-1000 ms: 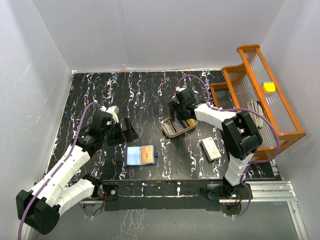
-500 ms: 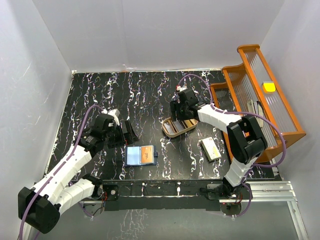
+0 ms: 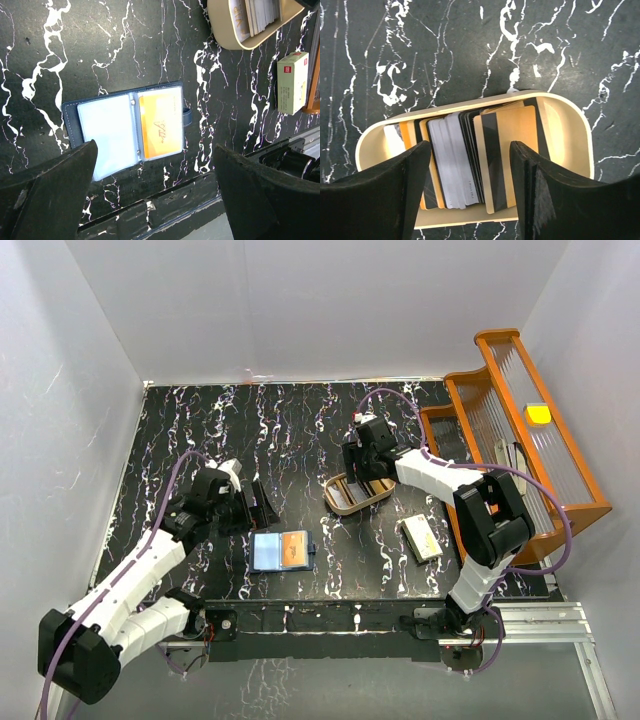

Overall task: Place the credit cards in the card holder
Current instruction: Pick up the credit card from the storage box.

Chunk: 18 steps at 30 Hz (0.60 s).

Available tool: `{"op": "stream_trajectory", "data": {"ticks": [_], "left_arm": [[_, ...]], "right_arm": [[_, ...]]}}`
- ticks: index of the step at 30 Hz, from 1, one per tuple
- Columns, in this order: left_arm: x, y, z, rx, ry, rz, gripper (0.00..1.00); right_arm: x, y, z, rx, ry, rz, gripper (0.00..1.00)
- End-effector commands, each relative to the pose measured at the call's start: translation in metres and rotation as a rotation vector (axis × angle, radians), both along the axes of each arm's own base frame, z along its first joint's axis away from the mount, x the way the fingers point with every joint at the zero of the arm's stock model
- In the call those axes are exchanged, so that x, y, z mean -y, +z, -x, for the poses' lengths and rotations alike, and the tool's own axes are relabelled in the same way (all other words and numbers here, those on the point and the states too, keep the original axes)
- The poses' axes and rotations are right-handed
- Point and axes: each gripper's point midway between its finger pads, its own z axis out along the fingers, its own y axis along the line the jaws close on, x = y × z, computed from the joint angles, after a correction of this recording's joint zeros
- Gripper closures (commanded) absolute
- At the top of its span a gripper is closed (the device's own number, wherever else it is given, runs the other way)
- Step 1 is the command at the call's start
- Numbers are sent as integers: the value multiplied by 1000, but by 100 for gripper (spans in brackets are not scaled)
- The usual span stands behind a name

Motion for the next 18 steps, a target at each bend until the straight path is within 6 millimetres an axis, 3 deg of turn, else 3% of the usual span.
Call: {"op": "stream_trajectory", "data": {"ticks": [1, 7, 8, 18], "left_arm": [[4, -9, 4, -33, -20, 12, 1], [5, -10, 4, -35, -22, 11, 1], [4, -10, 4, -35, -22, 9, 2], [6, -15, 4, -56, -36, 0, 1]], "right_arm": [[9, 21, -14, 87, -10, 55, 35], [14, 8, -12, 70, -7, 84, 34], [14, -3, -10, 45, -4, 95, 35], [10, -5, -7, 30, 7, 77, 53]]}}
